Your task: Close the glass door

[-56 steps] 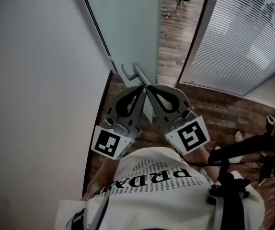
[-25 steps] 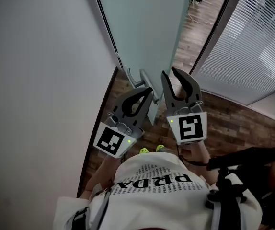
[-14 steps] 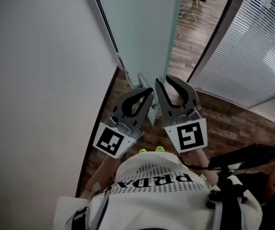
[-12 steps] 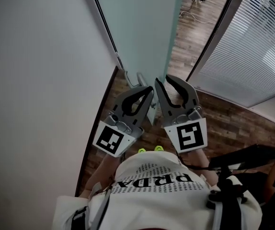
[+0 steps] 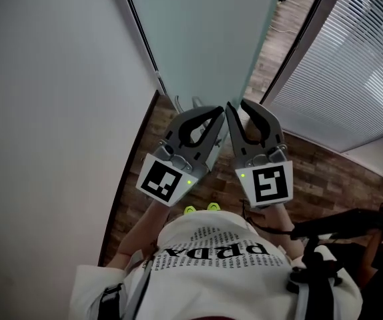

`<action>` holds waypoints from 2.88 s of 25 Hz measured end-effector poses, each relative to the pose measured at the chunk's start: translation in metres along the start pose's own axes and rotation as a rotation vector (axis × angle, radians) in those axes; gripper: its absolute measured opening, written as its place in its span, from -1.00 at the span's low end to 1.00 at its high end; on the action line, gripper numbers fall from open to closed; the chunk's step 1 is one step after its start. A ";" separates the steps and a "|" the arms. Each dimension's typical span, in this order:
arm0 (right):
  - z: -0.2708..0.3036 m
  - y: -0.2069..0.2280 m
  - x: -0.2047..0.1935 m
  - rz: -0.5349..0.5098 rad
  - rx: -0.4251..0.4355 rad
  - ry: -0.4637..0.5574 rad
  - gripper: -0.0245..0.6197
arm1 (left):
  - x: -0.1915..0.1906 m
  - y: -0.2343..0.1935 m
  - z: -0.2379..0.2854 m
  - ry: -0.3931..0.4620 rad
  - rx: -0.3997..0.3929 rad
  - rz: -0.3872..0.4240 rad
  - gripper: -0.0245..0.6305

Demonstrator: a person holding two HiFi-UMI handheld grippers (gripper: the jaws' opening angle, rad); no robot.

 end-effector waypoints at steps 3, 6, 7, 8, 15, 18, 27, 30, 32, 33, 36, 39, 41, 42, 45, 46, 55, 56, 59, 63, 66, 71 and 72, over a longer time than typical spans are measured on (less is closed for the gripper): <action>-0.003 0.027 0.004 0.018 -0.009 0.010 -0.74 | 0.010 0.003 0.031 0.004 0.005 0.017 -0.95; -0.005 0.052 0.005 0.032 -0.021 0.017 -0.74 | 0.015 0.007 0.057 -0.006 -0.005 0.049 -0.95; -0.006 0.056 0.003 0.030 -0.026 0.018 -0.74 | 0.013 0.008 0.060 -0.008 -0.007 0.057 -0.95; -0.006 0.056 0.000 0.025 -0.031 0.019 -0.74 | 0.010 0.009 0.062 -0.008 -0.009 0.062 -0.95; -0.004 0.051 -0.012 0.021 -0.069 0.007 -0.74 | -0.010 0.005 0.065 0.014 -0.033 0.056 -0.95; -0.006 0.054 -0.014 0.030 -0.098 -0.006 -0.74 | -0.014 0.002 0.071 0.023 -0.071 0.062 -0.95; 0.020 0.096 -0.023 0.026 -0.162 -0.006 -0.74 | -0.029 -0.024 0.127 0.038 -0.155 0.099 -0.95; 0.017 0.128 -0.022 0.030 -0.152 0.000 -0.74 | -0.026 -0.016 0.160 0.030 -0.146 0.096 -0.95; 0.013 0.153 -0.028 0.041 -0.138 -0.002 -0.74 | -0.028 -0.007 0.184 0.019 -0.142 0.096 -0.95; 0.011 0.163 -0.032 0.044 -0.130 -0.003 -0.74 | -0.031 -0.003 0.193 0.012 -0.138 0.089 -0.95; 0.011 0.176 -0.043 0.039 -0.102 0.001 -0.74 | -0.040 0.000 0.207 0.001 -0.118 0.096 -0.95; 0.013 0.179 -0.046 0.026 -0.077 0.010 -0.74 | -0.044 0.001 0.208 0.010 -0.092 0.128 -0.95; 0.014 0.182 -0.047 0.017 -0.070 0.015 -0.74 | -0.046 0.002 0.209 0.008 -0.079 0.139 -0.95; 0.016 0.183 -0.048 0.013 -0.068 0.017 -0.74 | -0.047 0.002 0.209 0.008 -0.075 0.145 -0.95; 0.019 0.182 -0.052 0.009 -0.063 0.015 -0.74 | -0.055 0.003 0.208 0.006 -0.066 0.136 -0.95; 0.019 0.181 -0.053 0.010 -0.064 0.015 -0.74 | -0.057 0.004 0.207 0.004 -0.067 0.130 -0.95; 0.009 0.178 -0.042 -0.020 -0.137 0.025 -0.74 | -0.043 0.002 0.202 0.081 -0.143 0.134 -0.95; 0.009 0.178 -0.042 -0.025 -0.144 0.023 -0.74 | -0.043 0.003 0.202 0.087 -0.155 0.130 -0.95; 0.010 0.178 -0.043 -0.041 -0.170 0.038 -0.74 | -0.044 0.002 0.205 0.108 -0.176 0.137 -0.95; 0.013 0.178 -0.049 -0.067 -0.169 0.061 -0.74 | -0.055 0.004 0.205 0.121 -0.170 0.145 -0.95; 0.011 0.174 -0.049 -0.092 -0.158 0.078 -0.73 | -0.055 0.004 0.204 0.139 -0.143 0.179 -0.95; 0.000 0.154 -0.036 -0.130 -0.117 0.087 -0.73 | -0.042 0.008 0.180 0.176 -0.092 0.231 -0.93; 0.000 0.155 -0.036 -0.128 -0.113 0.092 -0.73 | -0.043 0.009 0.181 0.179 -0.085 0.224 -0.93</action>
Point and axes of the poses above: the fingertips, and each gripper's own axes: z forward along the fingers, y to its right, x out of its top, the point moved 9 cm from there along -z, backward along the fingers, and after that the axes turned 7 degrees about z, right-handed, at the moved point
